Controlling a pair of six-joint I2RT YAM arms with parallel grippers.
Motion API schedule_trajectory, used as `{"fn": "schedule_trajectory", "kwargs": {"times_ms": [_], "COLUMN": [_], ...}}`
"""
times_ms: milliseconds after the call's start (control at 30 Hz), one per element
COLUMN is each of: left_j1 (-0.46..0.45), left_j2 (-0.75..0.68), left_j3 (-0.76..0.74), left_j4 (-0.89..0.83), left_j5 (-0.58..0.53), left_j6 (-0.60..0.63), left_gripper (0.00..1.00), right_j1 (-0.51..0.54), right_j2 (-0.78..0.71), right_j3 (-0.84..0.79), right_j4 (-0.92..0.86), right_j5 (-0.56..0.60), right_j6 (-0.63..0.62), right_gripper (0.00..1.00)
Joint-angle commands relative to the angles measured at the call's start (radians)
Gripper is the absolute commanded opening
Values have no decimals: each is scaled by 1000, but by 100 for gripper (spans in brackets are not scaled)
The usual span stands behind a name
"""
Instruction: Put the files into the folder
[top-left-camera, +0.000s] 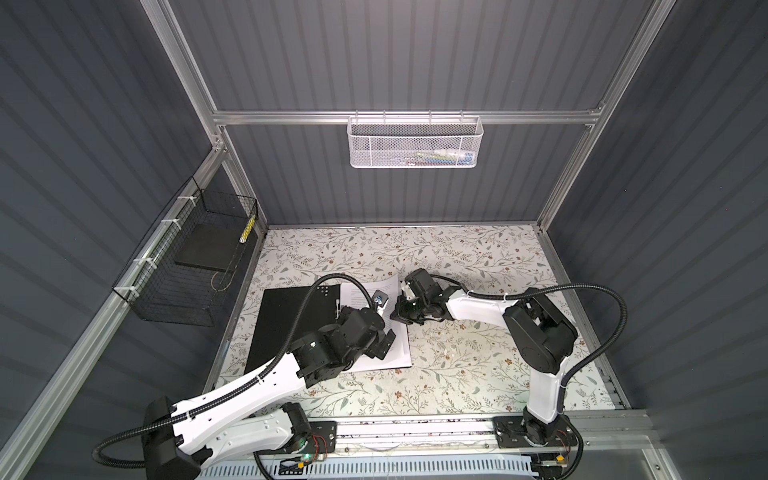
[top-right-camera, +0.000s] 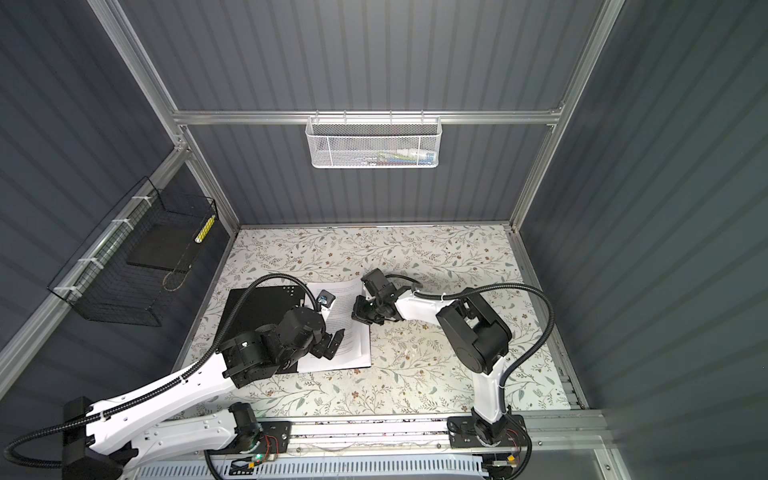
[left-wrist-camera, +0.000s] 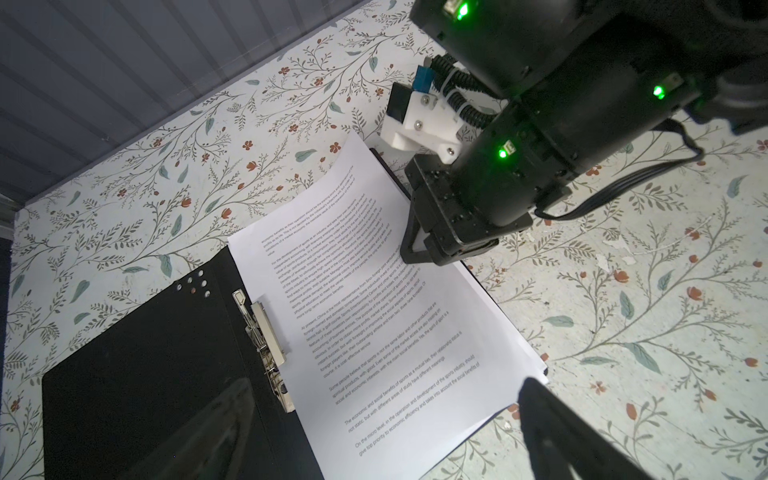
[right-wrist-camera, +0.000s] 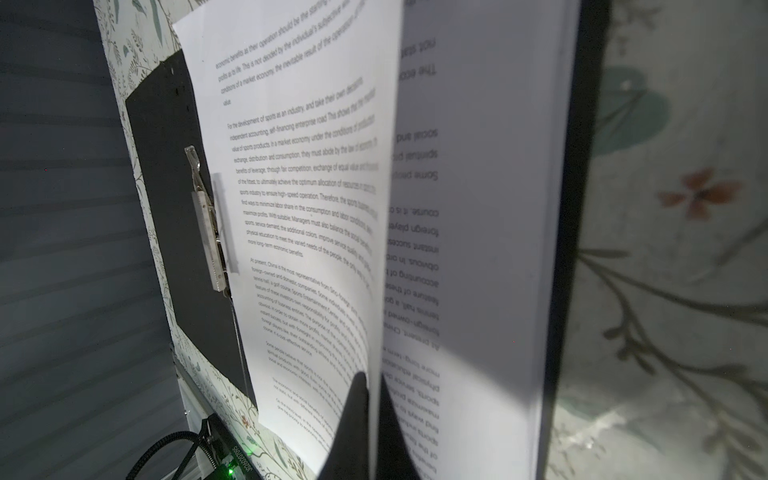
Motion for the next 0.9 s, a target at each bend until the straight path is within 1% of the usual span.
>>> {"fn": "schedule_trajectory", "kwargs": {"times_ms": [0,867], "left_j1": [8,15], "left_j2": [2,14], "left_j3": [16,19], "left_j4": [-16,-16], "left_j5": [16,35], "left_j6": [-1,1], "left_gripper": [100,100], "right_j1": [7,20], "right_j2": [15,29], "right_j3": [19,23], "right_j4": [0,7], "right_j5": [-7,-19], "right_j6": [8,11], "right_gripper": [0,0]}}
